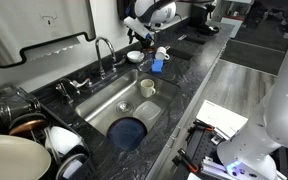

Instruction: Open the tap

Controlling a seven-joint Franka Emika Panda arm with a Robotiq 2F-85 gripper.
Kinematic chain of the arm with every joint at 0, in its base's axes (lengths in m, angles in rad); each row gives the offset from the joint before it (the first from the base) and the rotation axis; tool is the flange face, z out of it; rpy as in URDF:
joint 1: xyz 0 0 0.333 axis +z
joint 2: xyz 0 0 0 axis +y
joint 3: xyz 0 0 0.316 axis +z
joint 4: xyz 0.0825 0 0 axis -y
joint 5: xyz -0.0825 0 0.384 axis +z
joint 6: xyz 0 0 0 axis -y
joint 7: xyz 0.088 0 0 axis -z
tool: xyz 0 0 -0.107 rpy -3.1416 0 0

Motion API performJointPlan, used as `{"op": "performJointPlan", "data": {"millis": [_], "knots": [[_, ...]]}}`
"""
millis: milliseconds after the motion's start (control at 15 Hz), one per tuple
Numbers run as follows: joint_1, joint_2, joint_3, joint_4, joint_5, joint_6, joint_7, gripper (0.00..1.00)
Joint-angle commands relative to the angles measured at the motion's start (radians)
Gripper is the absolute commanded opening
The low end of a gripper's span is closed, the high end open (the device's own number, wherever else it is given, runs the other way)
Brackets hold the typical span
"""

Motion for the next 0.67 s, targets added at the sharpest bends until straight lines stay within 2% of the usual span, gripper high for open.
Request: {"op": "performJointPlan", "data": {"millis": [0,333,600], "knots": [[-0.022,0.127,0.014,0.131,0.040,0.005,0.016,1.00],[-0.062,0.228,0.045,0.246,0.161,0.007,-0.015,1.00],[-0.100,0.300,0.083,0.336,0.254,-0.041,-0.026,1.00]]}}
